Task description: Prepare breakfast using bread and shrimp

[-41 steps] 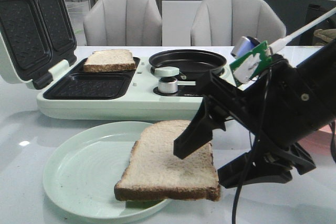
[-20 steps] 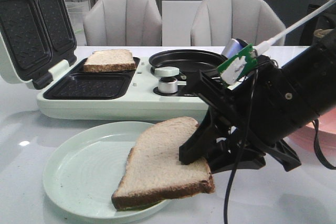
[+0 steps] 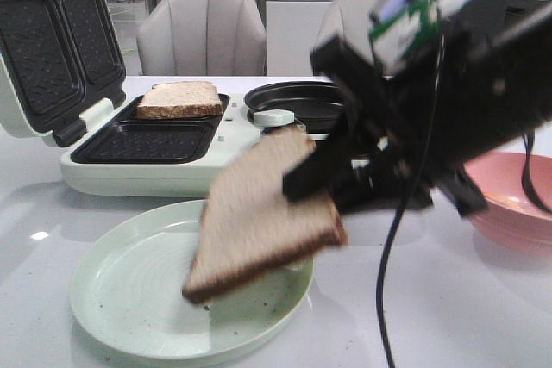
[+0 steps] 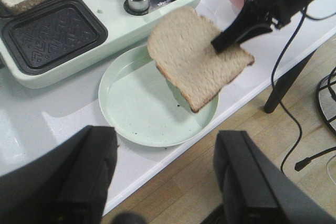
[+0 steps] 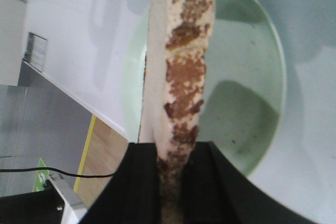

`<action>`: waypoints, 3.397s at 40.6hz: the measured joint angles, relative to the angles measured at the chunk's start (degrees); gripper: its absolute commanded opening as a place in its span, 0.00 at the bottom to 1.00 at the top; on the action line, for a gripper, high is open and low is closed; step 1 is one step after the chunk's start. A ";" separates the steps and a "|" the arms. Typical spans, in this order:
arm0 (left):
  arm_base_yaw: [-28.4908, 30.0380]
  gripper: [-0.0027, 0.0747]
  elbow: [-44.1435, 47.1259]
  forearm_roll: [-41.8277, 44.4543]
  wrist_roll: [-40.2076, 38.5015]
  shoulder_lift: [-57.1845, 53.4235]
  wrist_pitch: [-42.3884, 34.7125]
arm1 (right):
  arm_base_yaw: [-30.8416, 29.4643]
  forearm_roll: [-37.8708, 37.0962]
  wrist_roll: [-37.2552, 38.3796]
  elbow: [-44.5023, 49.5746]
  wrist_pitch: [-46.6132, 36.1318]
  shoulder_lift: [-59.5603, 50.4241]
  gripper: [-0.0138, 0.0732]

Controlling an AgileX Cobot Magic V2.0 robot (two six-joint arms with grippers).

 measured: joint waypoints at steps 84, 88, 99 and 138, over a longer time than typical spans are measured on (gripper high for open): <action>0.00 0.62 0.00 0.00 0.00 0.00 0.00 | 4.60 -62.75 36.92 -39.60 9.61 -2.97 0.65; 0.00 0.62 0.00 0.00 0.00 0.00 0.00 | 4.60 -69.57 40.35 -32.49 9.85 -10.59 0.65; 0.00 0.62 0.00 0.00 0.00 0.00 0.00 | 4.60 -79.38 48.41 -13.57 11.91 -32.12 0.65; 0.00 0.62 0.00 -0.25 0.00 0.00 -0.20 | 4.60 -86.24 56.14 9.56 24.93 -72.57 0.65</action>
